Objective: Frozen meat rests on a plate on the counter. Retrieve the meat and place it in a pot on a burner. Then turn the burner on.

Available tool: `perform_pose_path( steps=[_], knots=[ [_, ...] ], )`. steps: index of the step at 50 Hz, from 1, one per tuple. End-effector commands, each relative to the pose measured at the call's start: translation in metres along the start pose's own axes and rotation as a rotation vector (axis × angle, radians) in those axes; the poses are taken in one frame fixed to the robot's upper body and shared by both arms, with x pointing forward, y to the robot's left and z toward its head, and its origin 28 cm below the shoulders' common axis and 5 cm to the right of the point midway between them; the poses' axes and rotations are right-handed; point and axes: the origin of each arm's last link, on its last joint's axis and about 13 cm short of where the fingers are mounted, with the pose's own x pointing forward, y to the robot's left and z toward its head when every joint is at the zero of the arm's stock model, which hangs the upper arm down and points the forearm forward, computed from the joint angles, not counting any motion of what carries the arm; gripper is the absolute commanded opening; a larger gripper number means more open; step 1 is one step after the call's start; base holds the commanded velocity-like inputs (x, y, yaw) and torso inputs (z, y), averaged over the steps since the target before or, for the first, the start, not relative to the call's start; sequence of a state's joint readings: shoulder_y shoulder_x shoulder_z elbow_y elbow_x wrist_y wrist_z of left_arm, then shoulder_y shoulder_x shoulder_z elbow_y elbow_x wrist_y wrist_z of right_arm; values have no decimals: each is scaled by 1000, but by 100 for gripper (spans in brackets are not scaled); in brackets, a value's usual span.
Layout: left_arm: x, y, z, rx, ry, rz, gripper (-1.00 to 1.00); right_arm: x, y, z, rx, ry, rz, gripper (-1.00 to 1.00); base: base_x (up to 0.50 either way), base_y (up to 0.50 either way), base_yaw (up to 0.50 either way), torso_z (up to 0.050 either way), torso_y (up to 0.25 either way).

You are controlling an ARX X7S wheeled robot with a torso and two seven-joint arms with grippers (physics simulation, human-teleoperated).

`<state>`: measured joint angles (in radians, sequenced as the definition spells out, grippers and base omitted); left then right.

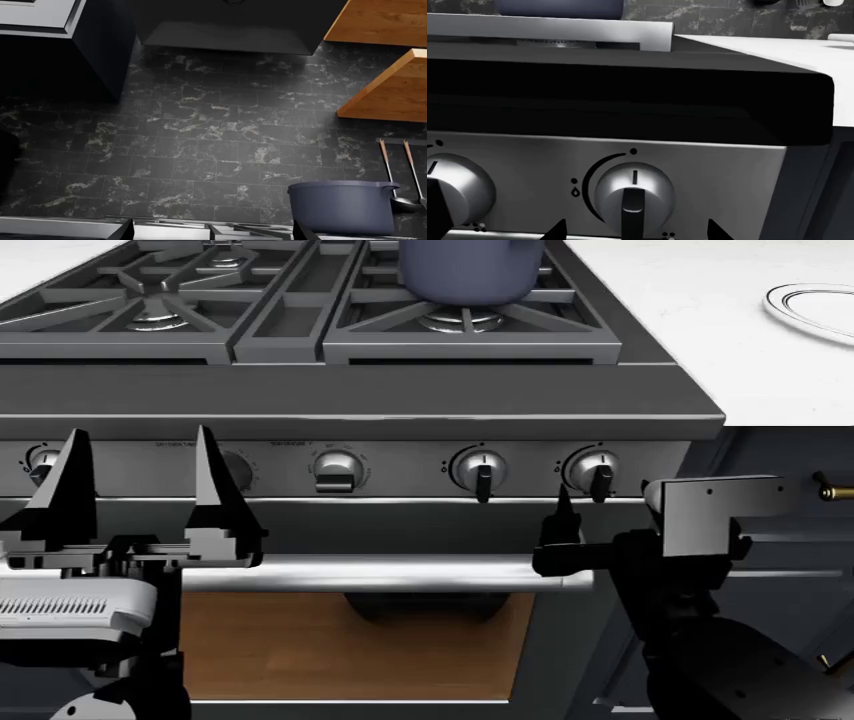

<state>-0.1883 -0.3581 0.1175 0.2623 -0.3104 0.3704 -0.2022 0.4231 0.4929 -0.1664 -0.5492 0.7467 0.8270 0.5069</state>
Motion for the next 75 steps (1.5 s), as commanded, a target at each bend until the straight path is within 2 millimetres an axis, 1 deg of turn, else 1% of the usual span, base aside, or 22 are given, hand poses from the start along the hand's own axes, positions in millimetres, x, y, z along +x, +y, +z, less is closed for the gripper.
perform_pose_path(
  steps=[1, 13, 24, 43, 44, 75],
  knots=[
    [0, 0, -1, 1, 2, 1, 100, 3, 0, -1, 2, 2, 0, 100, 0, 0, 0, 0, 0],
    [0, 0, -2, 3, 6, 1, 100, 5, 0, -2, 9, 3, 4, 100, 0, 0, 0, 0, 0],
    [-1, 0, -4, 5, 12, 1, 100, -1, 2, -1, 17, 5, 13, 100, 0, 0, 0, 0, 0],
    [0, 1, -4, 8, 10, 6, 100, 0, 2, -1, 14, 4, 4, 100, 0, 0, 0, 0, 0],
    [0, 1, -4, 8, 10, 6, 100, 0, 2, -1, 13, 3, 3, -100, 0, 0, 0, 0, 0],
    [0, 1, -5, 9, 13, 7, 100, 0, 3, -2, -6, -2, 19, -100, 0, 0, 0, 0, 0]
  ],
)
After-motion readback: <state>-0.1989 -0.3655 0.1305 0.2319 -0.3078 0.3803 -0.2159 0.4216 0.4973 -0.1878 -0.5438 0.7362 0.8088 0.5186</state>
